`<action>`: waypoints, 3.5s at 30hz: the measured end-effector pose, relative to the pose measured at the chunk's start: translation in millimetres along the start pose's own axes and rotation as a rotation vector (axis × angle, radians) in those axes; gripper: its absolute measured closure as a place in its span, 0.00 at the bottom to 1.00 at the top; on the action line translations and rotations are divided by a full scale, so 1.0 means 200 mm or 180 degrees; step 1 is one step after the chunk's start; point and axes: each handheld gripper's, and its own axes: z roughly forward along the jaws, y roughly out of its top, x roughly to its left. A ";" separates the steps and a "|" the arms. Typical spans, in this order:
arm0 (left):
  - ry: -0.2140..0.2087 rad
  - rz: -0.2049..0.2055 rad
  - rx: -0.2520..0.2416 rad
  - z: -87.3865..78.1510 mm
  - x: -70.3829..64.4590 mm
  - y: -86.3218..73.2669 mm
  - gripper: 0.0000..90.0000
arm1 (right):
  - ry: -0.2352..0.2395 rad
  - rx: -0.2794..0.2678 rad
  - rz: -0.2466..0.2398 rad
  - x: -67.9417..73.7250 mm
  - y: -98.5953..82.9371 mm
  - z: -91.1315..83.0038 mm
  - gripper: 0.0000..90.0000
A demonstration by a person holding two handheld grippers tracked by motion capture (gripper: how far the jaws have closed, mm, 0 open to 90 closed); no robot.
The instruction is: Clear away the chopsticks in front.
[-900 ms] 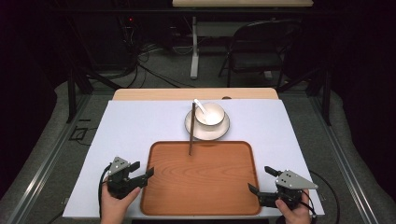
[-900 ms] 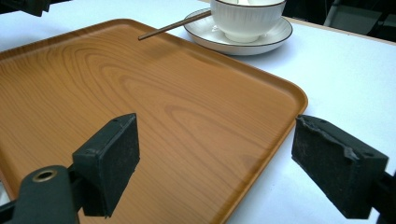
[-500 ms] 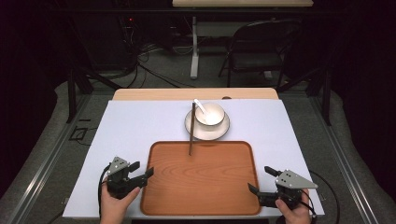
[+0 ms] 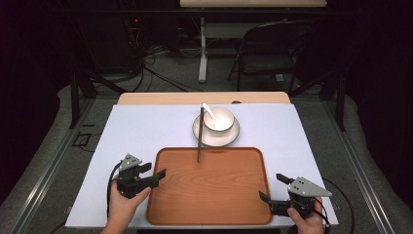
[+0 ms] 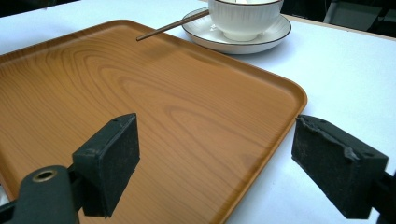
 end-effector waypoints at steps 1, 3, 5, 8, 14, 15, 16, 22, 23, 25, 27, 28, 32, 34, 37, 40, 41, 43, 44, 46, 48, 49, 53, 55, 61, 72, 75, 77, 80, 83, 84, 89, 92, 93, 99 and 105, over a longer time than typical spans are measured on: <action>-0.0019 0.0007 -0.0002 0.00 0.00 0.03 0.39 | -0.0001 0.0002 0.0002 0.00 0.00 0.00 0.16; -0.0075 0.0000 0.0004 0.03 -0.01 0.13 0.40 | -0.0006 -0.0001 0.0007 0.00 0.00 0.00 0.16; -0.0064 0.0013 -0.0005 0.06 -0.01 0.20 0.40 | -0.0007 0.0001 0.0013 0.00 0.00 0.00 0.16; -0.0086 -0.0045 0.0029 0.11 0.00 0.28 0.41 | -0.0013 0.0001 0.0024 0.00 0.00 0.00 0.16; -0.0192 -0.0202 0.0091 0.22 0.01 0.42 0.42 | -0.0014 0.0000 0.0045 -0.01 0.00 0.00 0.16; -0.0200 -0.0222 0.0108 0.24 0.01 0.44 0.42 | -0.0012 0.0000 0.0047 -0.01 0.00 0.00 0.16; -0.0200 -0.0240 0.0121 0.26 0.01 0.46 0.42 | -0.0012 -0.0003 0.0045 -0.01 0.00 0.00 0.16; -0.0227 -0.0350 0.0249 0.36 0.01 0.57 0.43 | -0.0004 -0.0005 0.0047 -0.01 0.00 0.00 0.16; -0.0236 -0.0375 0.0253 0.37 0.01 0.59 0.44 | -0.0003 -0.0005 0.0047 -0.01 0.00 0.00 0.16; -0.0234 -0.0415 0.0274 0.40 0.02 0.63 0.44 | -0.0003 -0.0006 0.0047 -0.01 0.00 0.00 0.16; -0.0218 -0.0423 0.0310 0.42 0.01 0.66 0.44 | -0.0003 -0.0004 0.0050 -0.01 0.00 0.00 0.16; -0.0200 -0.0413 0.0338 0.43 0.01 0.68 0.44 | -0.0003 -0.0004 0.0053 -0.01 0.00 0.00 0.16; -0.0189 -0.0483 0.0433 0.47 0.02 0.73 0.46 | -0.0001 -0.0004 0.0054 -0.01 0.00 0.00 0.16; -0.0162 -0.0517 0.0435 0.48 0.03 0.76 0.48 | 0.0003 -0.0002 0.0061 -0.01 0.00 0.00 0.16; -0.0119 -0.0549 0.0447 0.51 0.04 0.79 0.48 | 0.0005 0.0001 0.0063 -0.01 0.00 0.00 0.16; -0.0116 -0.0595 0.0482 0.55 0.05 0.81 0.49 | 0.0003 -0.0005 0.0054 -0.01 0.00 0.00 0.16; -0.0106 -0.0602 0.0493 0.57 0.05 0.81 0.49 | 0.0002 -0.0005 0.0053 -0.01 0.00 0.00 0.16; -0.0089 -0.0599 0.0502 0.59 0.06 0.82 0.49 | 0.0006 -0.0002 0.0059 -0.01 0.00 0.00 0.16; -0.0072 -0.0596 0.0495 0.61 0.06 0.82 0.49 | 0.0009 0.0000 0.0062 -0.01 0.00 0.00 0.16; -0.0037 -0.0602 0.0509 0.63 0.07 0.83 0.48 | 0.0011 0.0000 0.0065 -0.01 0.00 0.00 0.16; -0.0027 -0.0635 0.0514 0.66 0.08 0.84 0.48 | 0.0012 -0.0004 0.0061 -0.01 0.00 0.00 0.16; -0.0035 -0.0659 0.0538 0.67 0.08 0.84 0.48 | 0.0013 -0.0004 0.0060 -0.01 0.00 0.00 0.16; -0.0004 -0.0639 0.0523 0.72 0.10 0.85 0.47 | 0.0019 -0.0006 0.0060 -0.01 0.00 0.00 0.16; 0.0016 -0.0621 0.0544 0.74 0.10 0.85 0.48 | 0.0019 -0.0006 0.0063 -0.01 0.00 0.00 0.16; -0.0057 -0.0736 0.0684 0.82 0.09 0.82 0.57 | 0.0021 -0.0015 0.0053 -0.01 0.00 0.00 0.16; -0.0158 -0.0840 0.0967 0.93 0.07 0.78 0.77 | 0.0025 -0.0018 0.0050 -0.01 0.00 0.00 0.16; -0.0175 -0.0905 0.1032 0.95 0.08 0.77 0.79 | 0.0022 -0.0014 0.0053 -0.01 0.00 0.00 0.16; -0.0177 -0.0937 0.1054 0.96 0.08 0.77 0.80 | 0.0024 -0.0018 0.0053 -0.01 -0.01 0.00 0.16; -0.0201 -0.0984 0.1095 0.97 0.08 0.76 0.81 | 0.0024 -0.0024 0.0050 -0.01 -0.01 0.00 0.16; -0.0187 -0.1008 0.1135 0.99 0.07 0.76 0.83 | 0.0027 -0.0022 0.0052 -0.01 -0.01 0.00 0.16; -0.0174 -0.1003 0.1150 0.99 0.06 0.75 0.83 | 0.0026 -0.0024 0.0052 -0.01 -0.01 0.00 0.16; -0.0156 -0.1017 0.1228 1.01 0.06 0.75 0.86 | 0.0025 -0.0025 0.0053 -0.01 -0.01 0.00 0.16; -0.0161 -0.1075 0.1252 1.02 0.06 0.75 0.87 | 0.0025 -0.0027 0.0051 -0.01 -0.01 -0.01 0.16; -0.0172 -0.1088 0.1262 1.02 0.06 0.75 0.88 | 0.0025 -0.0027 0.0052 -0.01 -0.01 -0.01 0.16; -0.0138 -0.1121 0.1310 1.03 0.06 0.75 0.90 | 0.0027 -0.0027 0.0052 -0.01 -0.01 0.00 0.16; -0.0109 -0.1250 0.1386 1.04 0.07 0.75 0.91 | 0.0027 -0.0031 0.0051 -0.01 -0.01 -0.01 0.16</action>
